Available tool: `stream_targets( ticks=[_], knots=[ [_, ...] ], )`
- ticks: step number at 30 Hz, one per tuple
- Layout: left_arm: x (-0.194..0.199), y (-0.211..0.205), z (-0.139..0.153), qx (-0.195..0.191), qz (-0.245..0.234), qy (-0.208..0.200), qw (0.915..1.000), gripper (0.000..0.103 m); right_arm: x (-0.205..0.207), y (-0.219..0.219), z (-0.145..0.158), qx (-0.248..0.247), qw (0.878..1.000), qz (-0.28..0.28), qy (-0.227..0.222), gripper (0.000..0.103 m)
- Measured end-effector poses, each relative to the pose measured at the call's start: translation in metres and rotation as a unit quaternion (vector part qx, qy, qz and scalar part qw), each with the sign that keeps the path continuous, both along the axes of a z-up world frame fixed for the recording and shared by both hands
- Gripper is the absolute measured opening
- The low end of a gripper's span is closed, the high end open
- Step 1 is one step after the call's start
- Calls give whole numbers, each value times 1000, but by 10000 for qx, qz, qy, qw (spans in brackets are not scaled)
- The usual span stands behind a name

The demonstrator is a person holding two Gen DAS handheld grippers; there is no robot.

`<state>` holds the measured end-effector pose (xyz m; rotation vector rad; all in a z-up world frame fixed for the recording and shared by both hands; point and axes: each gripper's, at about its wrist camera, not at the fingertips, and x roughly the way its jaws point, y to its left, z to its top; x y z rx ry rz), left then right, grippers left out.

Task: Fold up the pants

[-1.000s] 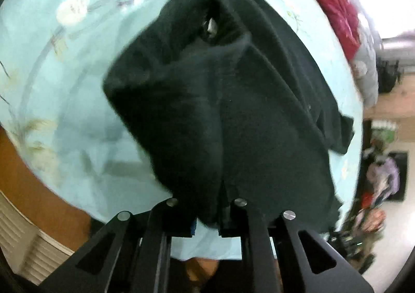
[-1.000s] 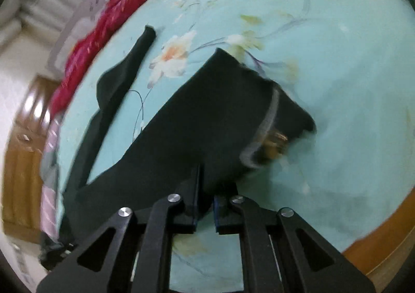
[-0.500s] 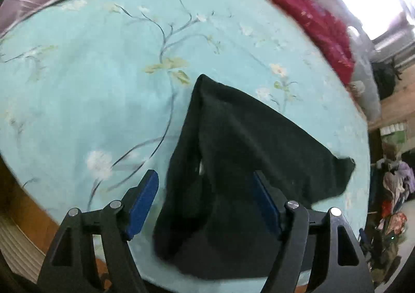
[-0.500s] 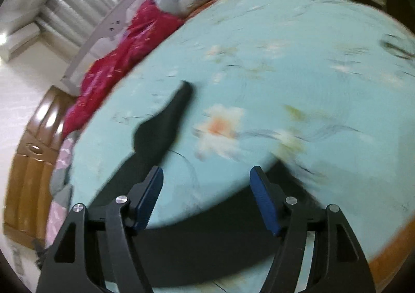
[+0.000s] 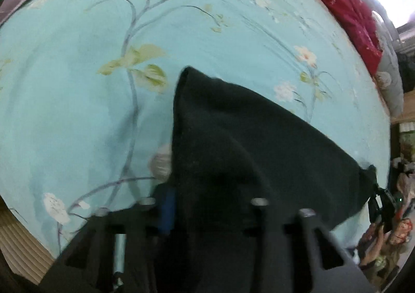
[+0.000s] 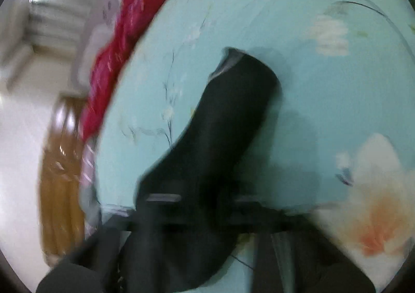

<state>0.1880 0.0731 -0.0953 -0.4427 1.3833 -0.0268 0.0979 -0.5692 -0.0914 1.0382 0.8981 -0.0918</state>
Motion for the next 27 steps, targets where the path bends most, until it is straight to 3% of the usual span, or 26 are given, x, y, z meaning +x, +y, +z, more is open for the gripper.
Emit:
stream_targets(
  ticks=[3, 4, 5, 7, 9, 13, 17, 19, 21, 24, 26, 27],
  knots=[
    [-3, -4, 4, 181, -93, -137, 9997, 27, -36, -8, 56, -539, 9942, -322, -878, 11],
    [-2, -6, 0, 218, -109, -111, 9996, 27, -48, -13, 64, -687, 9935, -409, -811, 11],
    [-1, -7, -5, 272, -113, -53, 9996, 27, -58, -17, 65, -795, 9938, -407, -666, 12],
    [5, -9, -15, 308, -48, 50, 9995, 27, -73, -22, 56, -1382, 9899, -274, 150, 15],
    [2, -6, -12, 268, 4, 37, 9996, 27, -91, -34, 41, -1482, 9854, -410, 730, 20],
    [-11, 12, -1, 239, 75, 102, 9996, 29, -171, -74, 43, -960, 9797, -1683, 508, 20],
    [-27, 37, 26, 167, 324, -129, 9993, 29, -205, -84, 54, -823, 9817, -1666, 414, 26],
    [-37, 46, 35, 121, 431, -236, 9987, 37, -202, -79, 55, -729, 9861, -1456, 331, 55],
    [-42, 46, 38, 12, 534, -250, 9983, 47, -193, -67, 50, -554, 9911, -1210, 46, 66],
    [-41, 30, 30, 8, 435, -107, 9990, 48, -168, -53, 27, 43, 9940, -1019, -400, 66],
    [-39, 19, 24, 64, 363, 1, 9993, 48, -144, -48, 4, 417, 9925, -1102, -329, 65],
    [-38, 13, 22, 94, 331, 72, 9994, 48, -128, -43, -7, 651, 9917, -1107, -105, 56]
  ],
)
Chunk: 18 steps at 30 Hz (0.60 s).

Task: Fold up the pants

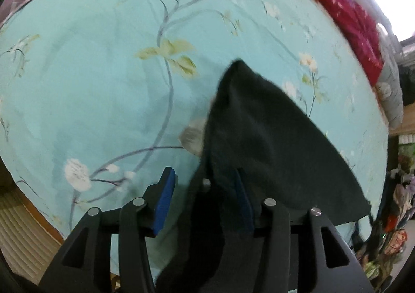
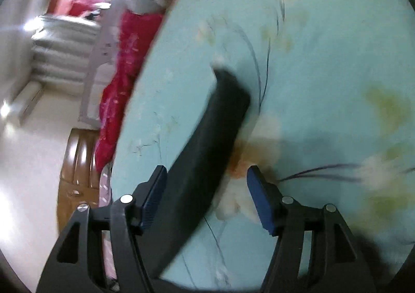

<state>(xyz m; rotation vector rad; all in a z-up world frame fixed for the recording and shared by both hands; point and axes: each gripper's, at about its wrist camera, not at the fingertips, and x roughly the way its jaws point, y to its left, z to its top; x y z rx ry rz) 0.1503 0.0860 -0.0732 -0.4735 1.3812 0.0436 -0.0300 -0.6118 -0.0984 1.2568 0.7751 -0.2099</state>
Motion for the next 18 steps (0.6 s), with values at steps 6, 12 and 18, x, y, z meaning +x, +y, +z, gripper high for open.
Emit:
stream_targets(
  ticks=[6, 12, 18],
  knots=[
    [12, -16, 6, 224, -174, -190, 9994, 59, 46, -11, 71, -962, 9949, 161, -241, 62],
    [32, -11, -22, 105, 63, 110, 9999, 65, 15, -14, 30, -615, 9976, 220, 235, 64],
    [36, -23, -26, 348, -110, 108, 9993, 66, 39, 12, 17, -171, 9967, -124, -787, 63]
  ],
)
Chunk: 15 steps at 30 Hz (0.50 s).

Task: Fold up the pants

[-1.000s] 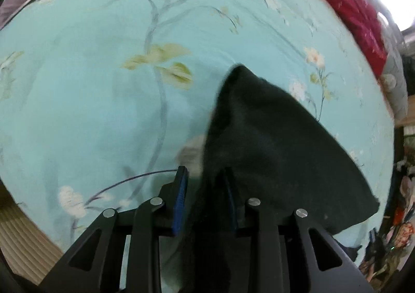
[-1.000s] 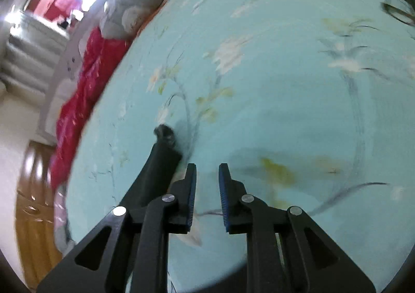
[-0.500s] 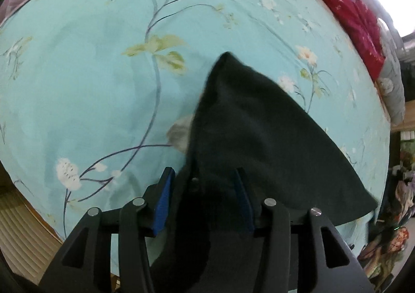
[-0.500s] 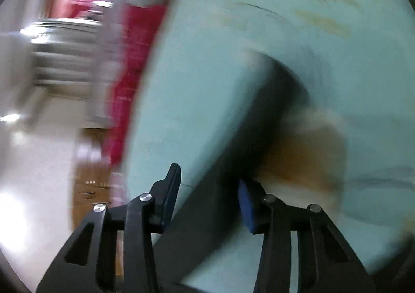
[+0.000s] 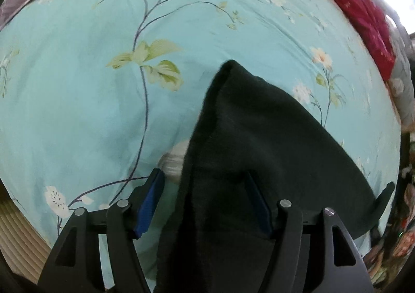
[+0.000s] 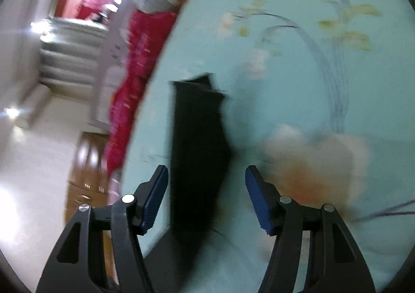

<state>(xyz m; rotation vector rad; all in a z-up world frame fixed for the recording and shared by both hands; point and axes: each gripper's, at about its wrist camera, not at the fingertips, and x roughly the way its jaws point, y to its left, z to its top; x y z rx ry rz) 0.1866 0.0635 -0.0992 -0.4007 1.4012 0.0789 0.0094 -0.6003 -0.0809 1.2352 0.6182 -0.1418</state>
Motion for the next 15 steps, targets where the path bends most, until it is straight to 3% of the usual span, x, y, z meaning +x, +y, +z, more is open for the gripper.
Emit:
stream_targets(
  ticks=[2, 3, 4, 5, 7, 10, 12, 14, 15],
  knots=[
    [1, -1, -2, 79, -68, 38, 9999, 66, 21, 6, 5, -220, 9995, 35, 203, 63],
    [2, -1, -3, 108, -66, 45, 9999, 66, 33, 7, 4, -318, 9983, 125, 472, 52],
    [2, -1, -2, 128, -52, 47, 9999, 66, 38, 7, 3, -395, 9974, 164, 583, 22],
    [2, -2, -2, 123, -40, 50, 9999, 65, 41, 8, 7, -507, 9965, 248, 624, 14],
    [3, -3, -2, 11, -67, -34, 10000, 63, 30, 9, 20, -834, 9943, 259, 604, 14],
    [2, -4, -5, 82, -135, -85, 9998, 56, -16, 1, 32, -869, 9954, 65, 398, 14],
    [1, -4, -7, 131, -164, -130, 9997, 54, -39, -6, 22, -1009, 9914, 9, 836, 14],
    [-2, -2, -4, 168, -227, -158, 9995, 47, -64, -15, 0, -840, 9865, 42, 1406, 14],
    [-6, 4, -1, 98, -244, -151, 9995, 46, -79, -18, -5, -672, 9881, -29, 1380, 14]
  ],
)
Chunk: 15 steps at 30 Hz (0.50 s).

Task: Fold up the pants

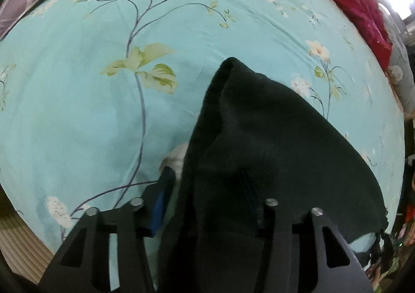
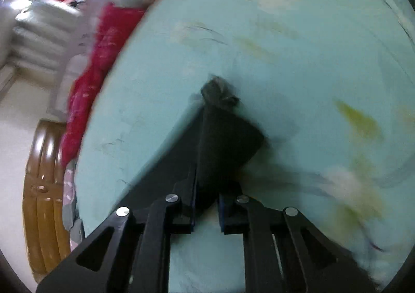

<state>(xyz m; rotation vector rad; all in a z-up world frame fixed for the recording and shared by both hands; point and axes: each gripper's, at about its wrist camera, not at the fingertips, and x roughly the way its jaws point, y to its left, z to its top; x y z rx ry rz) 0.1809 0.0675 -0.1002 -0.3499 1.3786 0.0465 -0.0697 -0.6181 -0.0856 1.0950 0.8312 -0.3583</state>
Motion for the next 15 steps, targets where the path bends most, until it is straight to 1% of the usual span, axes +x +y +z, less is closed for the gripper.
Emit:
stream_targets(
  ticks=[1, 2, 4, 5, 6, 8, 10, 11, 12, 13, 14, 15],
  knots=[
    [-3, 6, 2, -36, 31, 12, 10000, 45, -20, -2, 2, 97, 9996, -175, -182, 15],
    [-9, 16, 6, -53, 113, -6, 9999, 46, -32, -3, 6, 41, 9994, -288, -206, 18],
    [-20, 38, 13, -175, 265, -58, 9995, 46, -62, -10, 17, -159, 9982, -543, -179, 18],
    [-24, 48, 17, -191, 364, -80, 9991, 46, -68, -13, 20, -190, 9980, -579, -164, 18],
    [-28, 60, 22, -188, 479, -111, 9986, 43, -74, -17, 24, -221, 9979, -589, -139, 18],
    [-30, 77, 31, -229, 633, -163, 9976, 43, -82, -24, 32, -346, 9979, -538, -131, 18],
    [-26, 87, 41, -339, 784, -241, 9961, 45, -82, -27, 40, -416, 9981, -441, -115, 20],
    [-23, 87, 44, -398, 800, -261, 9957, 50, -77, -25, 43, -423, 9982, -409, -96, 22],
    [-18, 85, 45, -456, 789, -245, 9955, 56, -73, -25, 46, -415, 9985, -352, -104, 29],
    [-15, 84, 46, -478, 776, -219, 9956, 59, -62, -25, 47, -405, 9987, -294, -118, 45],
    [-12, 81, 45, -498, 747, -181, 9958, 62, -55, -23, 49, -412, 9988, -228, -117, 54],
    [-4, 71, 42, -503, 663, -110, 9965, 62, -45, -20, 51, -456, 9988, -160, -119, 66]
  ],
)
